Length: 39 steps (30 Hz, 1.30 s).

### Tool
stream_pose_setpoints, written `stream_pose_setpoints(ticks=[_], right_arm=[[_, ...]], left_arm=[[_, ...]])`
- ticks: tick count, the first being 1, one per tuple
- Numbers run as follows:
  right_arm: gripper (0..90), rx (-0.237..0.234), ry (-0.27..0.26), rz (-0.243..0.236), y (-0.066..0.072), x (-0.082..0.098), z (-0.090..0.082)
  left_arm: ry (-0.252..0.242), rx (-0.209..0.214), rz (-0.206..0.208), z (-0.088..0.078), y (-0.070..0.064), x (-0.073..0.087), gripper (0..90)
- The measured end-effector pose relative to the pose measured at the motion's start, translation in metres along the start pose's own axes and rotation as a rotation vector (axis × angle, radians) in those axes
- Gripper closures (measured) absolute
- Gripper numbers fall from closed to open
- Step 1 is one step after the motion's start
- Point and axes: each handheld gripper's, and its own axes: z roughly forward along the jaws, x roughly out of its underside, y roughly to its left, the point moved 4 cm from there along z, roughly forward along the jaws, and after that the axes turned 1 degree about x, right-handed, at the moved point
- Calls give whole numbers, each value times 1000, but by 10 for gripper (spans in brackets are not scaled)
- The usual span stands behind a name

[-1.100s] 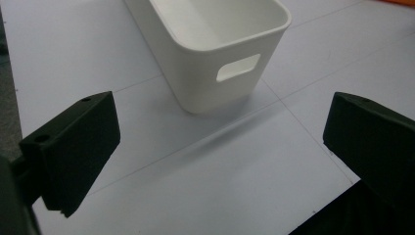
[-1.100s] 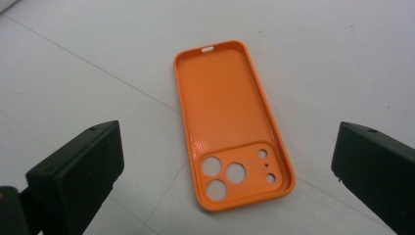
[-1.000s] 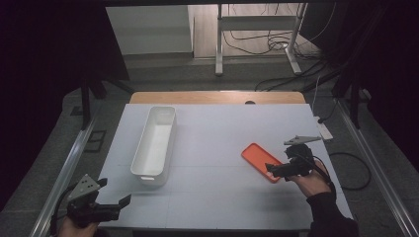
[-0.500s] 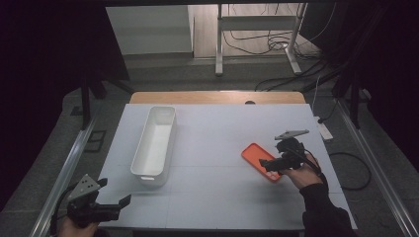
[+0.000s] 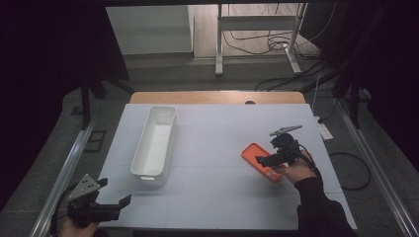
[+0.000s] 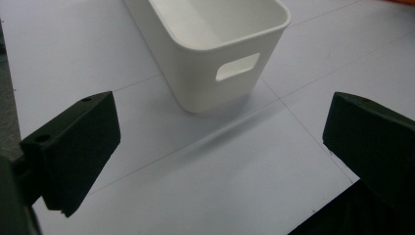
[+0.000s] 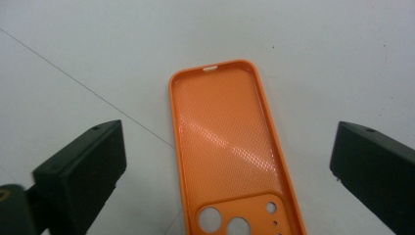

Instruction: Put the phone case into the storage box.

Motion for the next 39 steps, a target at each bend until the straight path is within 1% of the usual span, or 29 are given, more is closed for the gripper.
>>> stream_pose_setpoints(ticks=[2, 3, 4, 7, 9, 10, 12, 13, 14, 15, 16, 17, 20, 24, 33, 39], right_arm=[[81, 4, 5, 1, 0, -2, 1], [81, 4, 5, 1, 0, -2, 1], [121, 3, 7, -3, 0, -3, 2], [304, -11, 8, -14, 0, -6, 3], [394, -25, 11, -11, 1, -7, 3], [460, -36, 14, -12, 1, -8, 4], [605, -54, 26, -26, 1, -8, 5], [728, -66, 39, -26, 0, -8, 7], [728, -66, 39, -26, 0, -8, 7], [783, -73, 47, -22, 0, -9, 7], [870, -81, 56, -23, 0, -9, 9], [897, -80, 58, -35, 1, -9, 11], [898, -62, 54, -49, 2, -10, 14], [898, -55, 61, -53, 2, -9, 19], [898, -74, 69, -32, 1, -5, 32], [898, -77, 75, -38, 5, -6, 43]], left_arm=[[0, 0, 1, 0, 0, 0, 14], [0, 0, 1, 0, 0, 0, 14], [0, 0, 1, 0, 0, 0, 14], [0, 0, 1, 0, 0, 0, 14], [1, 0, 2, 0, 0, 0, 15], [1, 0, 3, 0, 0, 0, 15], [2, 0, 4, 0, 0, 0, 15], [2, 0, 5, 0, 0, 0, 15], [2, 0, 5, 0, 0, 0, 16], [2, 0, 6, 0, 0, 0, 16], [2, 0, 6, 0, 0, 0, 16], [2, 1, 6, 0, 0, 0, 16], [3, 2, 8, 0, -1, 0, 16], [2, 2, 11, 0, -1, 0, 17], [7, 0, 16, 1, -2, 0, 18], [10, -2, 22, 1, -2, 0, 18]])
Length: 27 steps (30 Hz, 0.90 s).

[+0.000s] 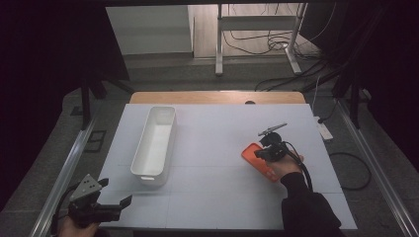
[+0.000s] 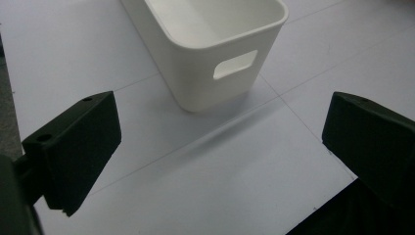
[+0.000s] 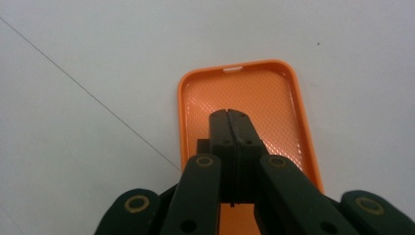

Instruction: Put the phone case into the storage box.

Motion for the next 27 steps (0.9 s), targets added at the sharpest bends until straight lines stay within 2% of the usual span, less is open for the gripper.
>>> stream_pose_setpoints(ticks=[12, 20, 27], right_arm=[[898, 3, 24, -18, 10, -5, 21], [898, 7, 32, -38, 18, -8, 27], [898, -30, 46, -54, 26, -6, 26]], left_arm=[[2, 1, 3, 0, 0, 0, 19], [3, 1, 4, 0, -1, 0, 19], [3, 0, 6, 0, -1, 0, 20]])
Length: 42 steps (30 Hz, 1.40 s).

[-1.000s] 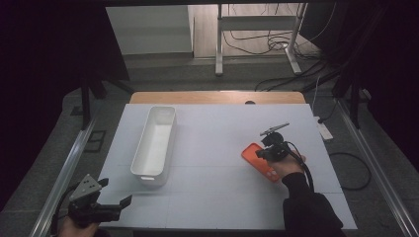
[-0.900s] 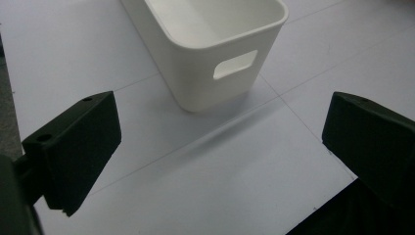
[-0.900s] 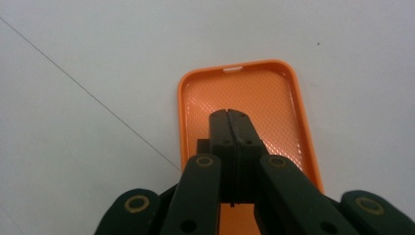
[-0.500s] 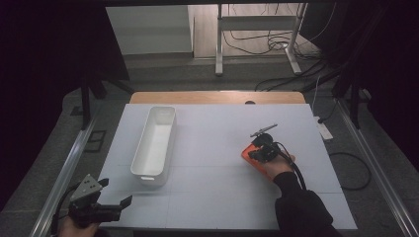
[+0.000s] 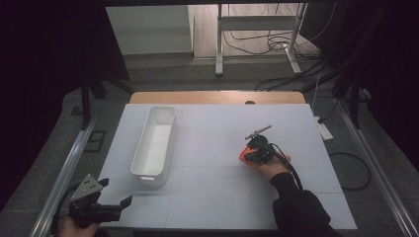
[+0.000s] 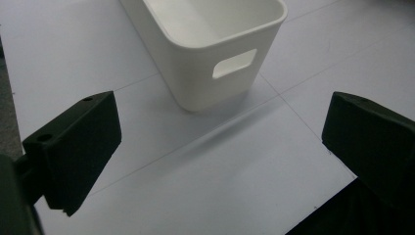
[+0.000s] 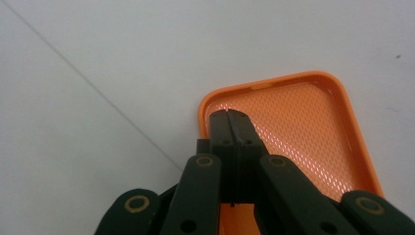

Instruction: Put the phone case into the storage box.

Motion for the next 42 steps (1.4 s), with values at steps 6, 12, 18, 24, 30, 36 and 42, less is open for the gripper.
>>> stream_pose_setpoints(ticks=[6, 12, 18, 24, 30, 36, 42], right_arm=[[898, -21, 18, -28, 11, 3, -1], [898, -42, 30, -43, 19, 9, -4], [898, -56, 47, -71, 27, 17, -9], [898, -75, 60, -83, 30, 24, -13], [898, -95, 81, -107, 32, 32, -18], [898, -107, 95, -115, 34, 43, -25], [898, -112, 109, -123, 34, 50, -29]], left_arm=[[1, -2, 3, 0, 0, 0, 19], [2, -2, 5, 0, 0, 0, 19], [4, -3, 7, 1, 0, 0, 19], [4, 0, 5, 1, 0, -1, 19], [4, -1, 6, 1, 0, -1, 20], [5, -2, 7, 1, 0, -1, 20], [5, -2, 6, 1, 0, -1, 20]])
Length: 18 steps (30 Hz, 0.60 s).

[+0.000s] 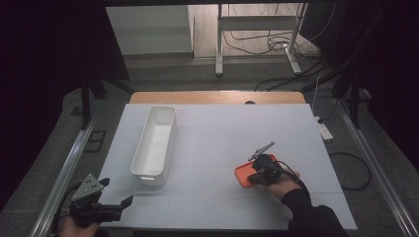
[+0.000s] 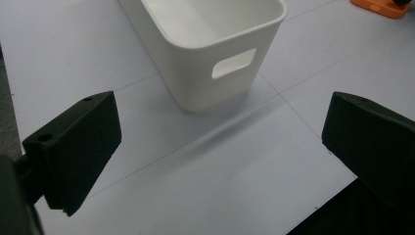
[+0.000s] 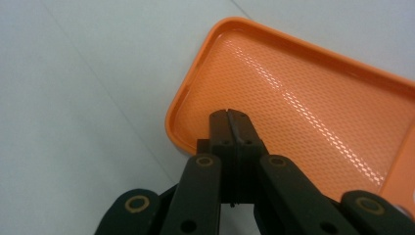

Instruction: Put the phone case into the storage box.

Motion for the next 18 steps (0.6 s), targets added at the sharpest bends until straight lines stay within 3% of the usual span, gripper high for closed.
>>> stream_pose_setpoints(ticks=[9, 16, 18], right_arm=[[898, -4, 24, 4, -1, 13, -7], [898, 55, -68, 48, -16, 16, -29], [898, 78, -88, 82, -26, 22, -38]], left_arm=[[1, -1, 2, 0, 0, 0, 20], [1, -1, 2, 0, 0, 0, 20], [1, -2, 4, 0, 0, 0, 20]])
